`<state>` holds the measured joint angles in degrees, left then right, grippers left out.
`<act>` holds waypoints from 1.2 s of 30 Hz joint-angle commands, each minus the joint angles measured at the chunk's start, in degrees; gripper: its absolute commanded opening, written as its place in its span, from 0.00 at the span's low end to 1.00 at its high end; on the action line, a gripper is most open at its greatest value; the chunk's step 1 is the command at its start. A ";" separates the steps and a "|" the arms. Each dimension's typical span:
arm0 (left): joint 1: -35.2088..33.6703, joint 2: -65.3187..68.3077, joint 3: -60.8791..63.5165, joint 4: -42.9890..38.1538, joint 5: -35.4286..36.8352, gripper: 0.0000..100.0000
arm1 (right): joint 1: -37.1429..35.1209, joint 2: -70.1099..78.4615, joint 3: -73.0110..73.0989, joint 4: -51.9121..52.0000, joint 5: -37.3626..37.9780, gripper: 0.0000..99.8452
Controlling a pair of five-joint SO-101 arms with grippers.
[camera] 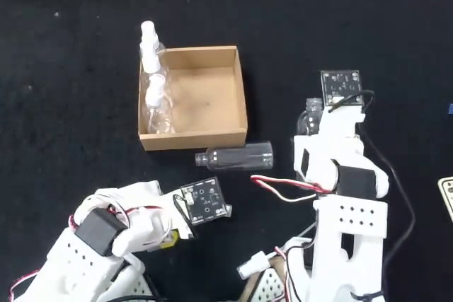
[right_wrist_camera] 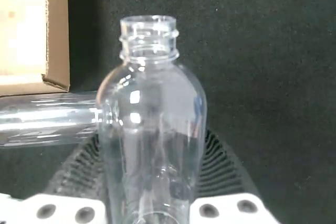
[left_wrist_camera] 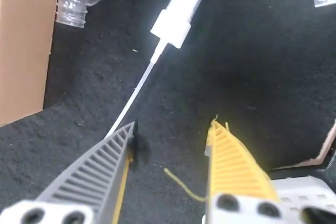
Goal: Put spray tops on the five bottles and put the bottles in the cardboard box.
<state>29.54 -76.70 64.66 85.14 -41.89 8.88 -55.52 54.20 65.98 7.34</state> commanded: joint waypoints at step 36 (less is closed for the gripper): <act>6.46 34.20 -11.03 -21.89 -5.45 0.21 | 20.13 -1.71 -0.22 -1.14 -0.53 0.01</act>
<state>35.96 -43.47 53.14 68.62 -47.08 25.58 -55.52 54.20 65.98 7.34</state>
